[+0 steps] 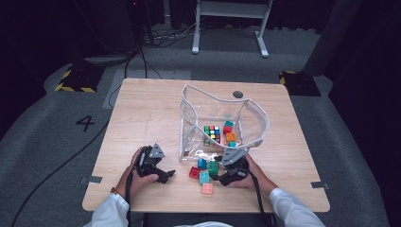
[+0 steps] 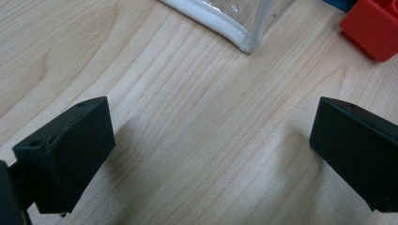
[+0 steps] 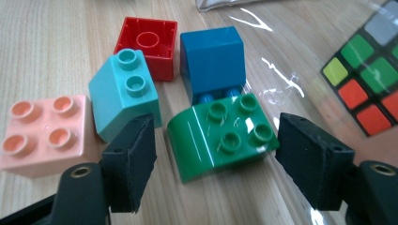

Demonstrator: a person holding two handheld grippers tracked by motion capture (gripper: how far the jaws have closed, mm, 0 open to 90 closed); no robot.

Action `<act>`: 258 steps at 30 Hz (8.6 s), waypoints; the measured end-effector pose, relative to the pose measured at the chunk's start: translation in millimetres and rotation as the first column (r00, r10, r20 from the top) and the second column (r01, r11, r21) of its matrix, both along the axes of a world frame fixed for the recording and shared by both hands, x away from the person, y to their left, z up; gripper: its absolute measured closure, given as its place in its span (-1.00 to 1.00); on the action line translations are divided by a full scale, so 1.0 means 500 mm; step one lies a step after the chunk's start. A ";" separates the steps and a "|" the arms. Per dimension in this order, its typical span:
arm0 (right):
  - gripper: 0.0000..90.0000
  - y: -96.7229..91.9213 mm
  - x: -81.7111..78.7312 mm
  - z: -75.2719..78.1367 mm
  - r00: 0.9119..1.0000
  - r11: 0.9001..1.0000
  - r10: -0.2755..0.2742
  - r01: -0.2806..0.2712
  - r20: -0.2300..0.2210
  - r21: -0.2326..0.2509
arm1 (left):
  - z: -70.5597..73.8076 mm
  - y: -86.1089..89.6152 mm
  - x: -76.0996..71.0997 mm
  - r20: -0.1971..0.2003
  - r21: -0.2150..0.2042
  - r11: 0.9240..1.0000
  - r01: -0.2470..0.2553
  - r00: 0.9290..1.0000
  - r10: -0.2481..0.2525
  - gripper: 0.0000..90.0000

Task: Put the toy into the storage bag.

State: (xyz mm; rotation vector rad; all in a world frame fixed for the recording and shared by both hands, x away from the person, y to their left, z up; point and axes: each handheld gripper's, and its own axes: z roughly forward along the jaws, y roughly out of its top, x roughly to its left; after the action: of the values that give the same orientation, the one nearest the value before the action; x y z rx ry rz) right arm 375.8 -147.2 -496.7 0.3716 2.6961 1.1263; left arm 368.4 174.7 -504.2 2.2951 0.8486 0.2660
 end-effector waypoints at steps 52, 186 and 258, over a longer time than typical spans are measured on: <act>-0.03 -0.108 -0.011 0.033 0.998 0.995 -0.036 0.040 -0.048 0.095 | 0.001 0.001 0.000 0.012 0.009 1.000 -0.002 1.000 0.002 -0.99; -0.03 -0.160 0.206 0.304 1.000 0.941 -0.012 0.019 0.021 -0.337 | 0.001 0.000 -0.001 0.010 0.011 1.000 0.002 1.000 -0.002 -0.99; -0.26 -0.109 -0.094 0.006 0.992 0.993 0.073 -0.063 -0.104 0.098 | 0.001 0.000 -0.001 0.006 0.008 1.000 0.000 1.000 0.000 -0.99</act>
State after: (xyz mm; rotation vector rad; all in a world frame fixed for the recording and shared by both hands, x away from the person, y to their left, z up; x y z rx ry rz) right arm 328.5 -201.6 -493.8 0.3675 2.7746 1.2920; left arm 367.6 174.8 -503.8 2.3004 0.8456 0.2760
